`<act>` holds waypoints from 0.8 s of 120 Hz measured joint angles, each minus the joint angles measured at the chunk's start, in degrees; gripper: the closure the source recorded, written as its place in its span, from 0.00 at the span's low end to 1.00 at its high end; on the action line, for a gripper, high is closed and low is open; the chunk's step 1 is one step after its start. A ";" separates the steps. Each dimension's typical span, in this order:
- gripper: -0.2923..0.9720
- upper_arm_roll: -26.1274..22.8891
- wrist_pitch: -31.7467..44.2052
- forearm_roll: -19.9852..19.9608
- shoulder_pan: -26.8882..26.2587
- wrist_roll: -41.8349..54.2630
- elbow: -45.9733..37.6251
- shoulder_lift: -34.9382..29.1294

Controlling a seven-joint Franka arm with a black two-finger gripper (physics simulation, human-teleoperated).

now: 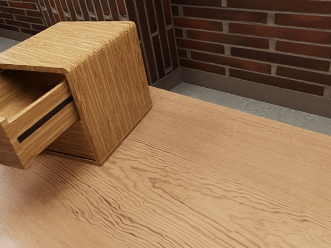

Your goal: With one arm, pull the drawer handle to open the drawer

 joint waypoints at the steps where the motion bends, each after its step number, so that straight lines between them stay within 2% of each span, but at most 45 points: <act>1: 0.25 -0.04 -0.03 0.00 0.12 0.02 -0.12 -0.13; 33: 0.25 -0.73 -1.25 -0.13 4.55 0.74 -3.12 -4.42; 63: 0.25 -12.54 -4.25 -3.36 11.62 1.28 -4.64 -12.66; 72: 0.25 -15.04 -6.90 -4.31 9.87 1.41 -3.11 -13.42; 81: 0.25 -19.52 -12.57 -4.87 1.51 1.49 5.73 -8.26; 88: 0.25 -22.18 -18.59 -5.12 -5.33 1.54 18.73 1.15; 96: 0.25 -26.90 -25.22 -5.07 -8.53 1.62 32.55 12.94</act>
